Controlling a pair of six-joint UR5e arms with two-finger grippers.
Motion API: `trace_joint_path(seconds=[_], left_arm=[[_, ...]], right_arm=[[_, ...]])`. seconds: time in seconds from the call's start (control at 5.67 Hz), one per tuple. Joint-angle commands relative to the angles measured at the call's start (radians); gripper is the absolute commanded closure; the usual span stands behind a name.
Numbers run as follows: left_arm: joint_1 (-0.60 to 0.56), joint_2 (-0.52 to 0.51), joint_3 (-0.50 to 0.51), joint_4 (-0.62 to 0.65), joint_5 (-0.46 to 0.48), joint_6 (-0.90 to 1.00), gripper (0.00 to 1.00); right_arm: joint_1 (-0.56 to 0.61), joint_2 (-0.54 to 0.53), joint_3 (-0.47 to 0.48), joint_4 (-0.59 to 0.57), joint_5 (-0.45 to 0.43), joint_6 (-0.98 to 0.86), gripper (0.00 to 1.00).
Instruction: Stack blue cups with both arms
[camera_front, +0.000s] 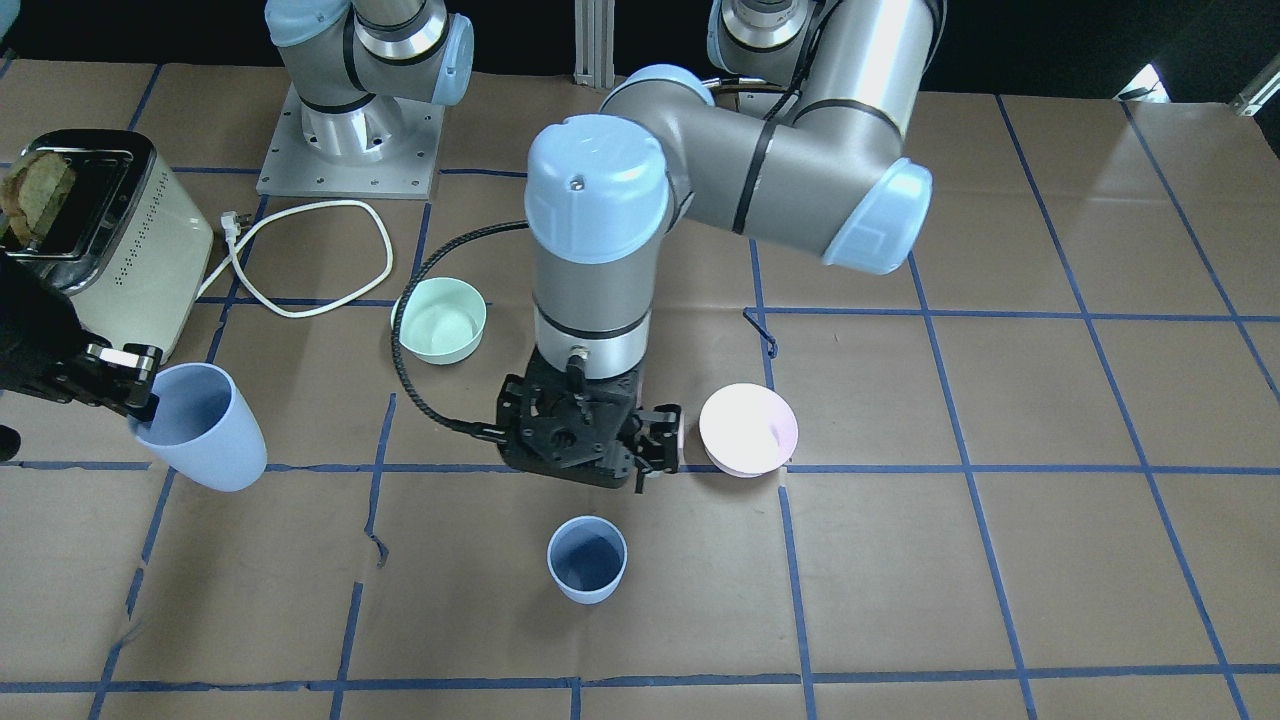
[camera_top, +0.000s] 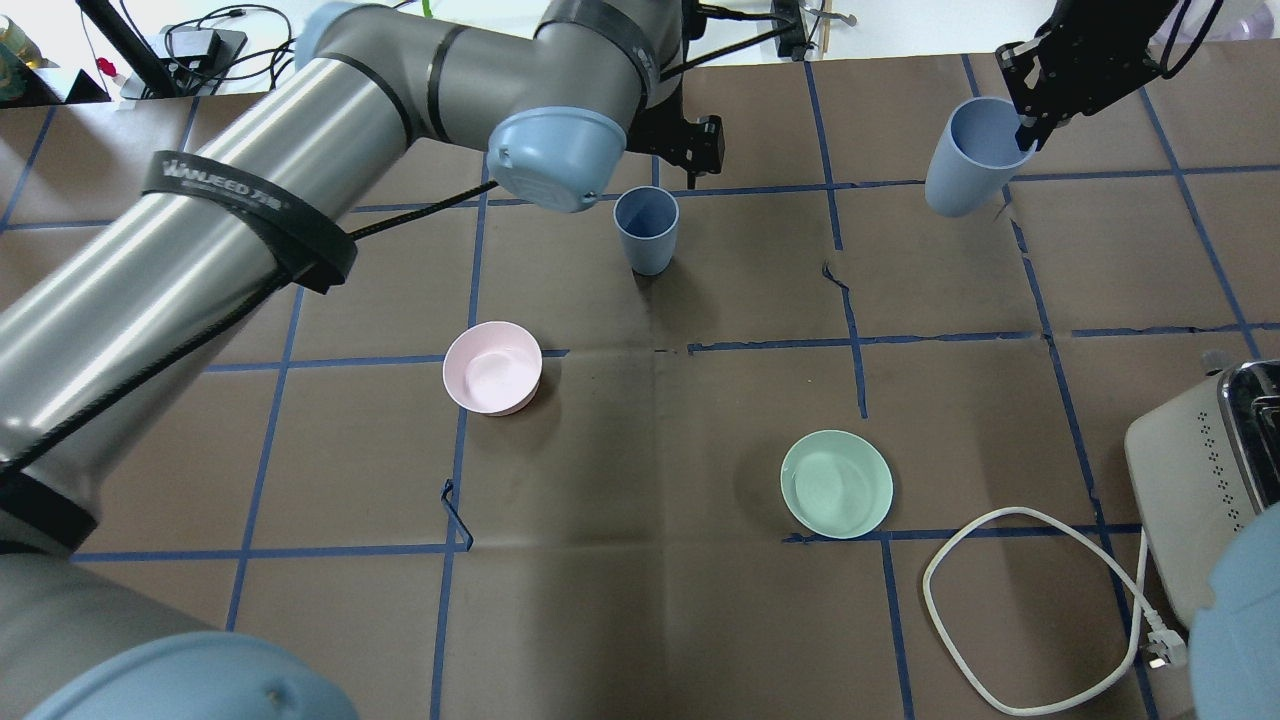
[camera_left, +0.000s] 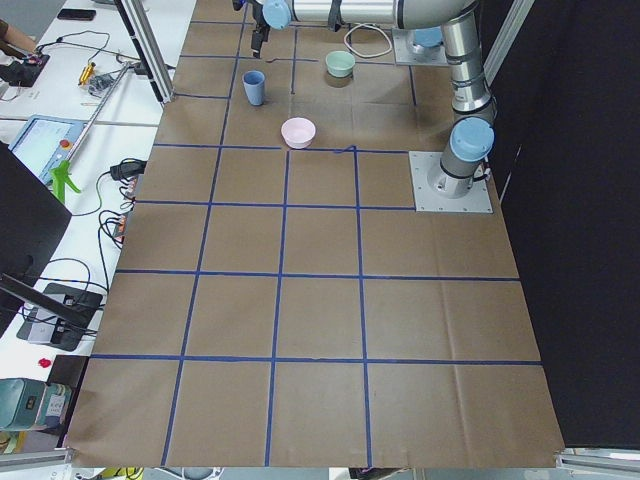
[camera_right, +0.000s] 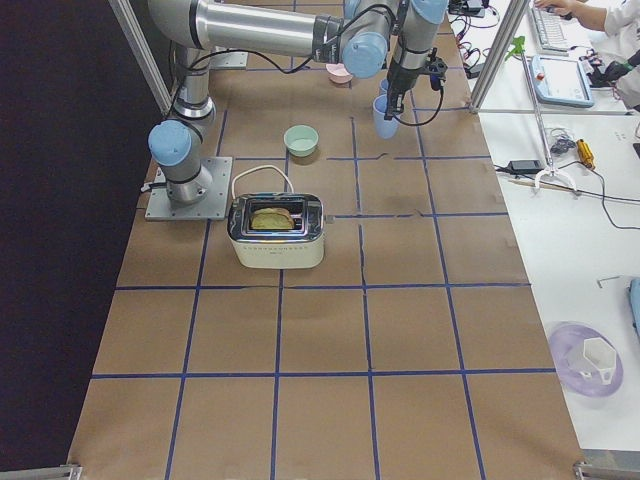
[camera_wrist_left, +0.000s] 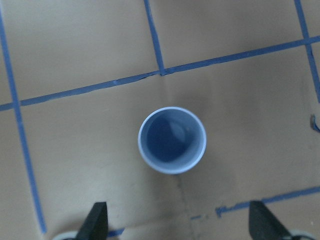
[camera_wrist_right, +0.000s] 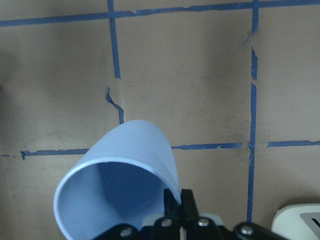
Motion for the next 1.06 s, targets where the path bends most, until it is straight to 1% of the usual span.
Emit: trace_joint_path(seconds=[0.0,0.18,0.35,0.53,0.71,0.88], left_arm=[[0.138,0.196,-0.008,-0.258,-0.045,0.120,0.01],[0.193,0.274,-0.012,-0.384,-0.039,0.150,0.01],[0.241,0.309,-0.040,-0.416,-0.046,0.149,0.01],[0.257,0.316,-0.086,-0.386,-0.037,0.144,0.01],[0.249,0.358,-0.138,-0.387,-0.034,0.123,0.01],[0.264,0.423,-0.228,-0.378,-0.036,0.121,0.01]], right_arm=[[0.102,0.033,-0.003,-0.072,-0.004,0.152,0.93],[0.164,0.048,-0.003,-0.101,-0.001,0.261,0.93],[0.252,0.074,-0.007,-0.144,-0.001,0.400,0.93],[0.323,0.111,-0.049,-0.166,0.001,0.516,0.93],[0.374,0.155,-0.126,-0.162,0.001,0.599,0.93],[0.431,0.184,-0.170,-0.160,0.001,0.650,0.93]])
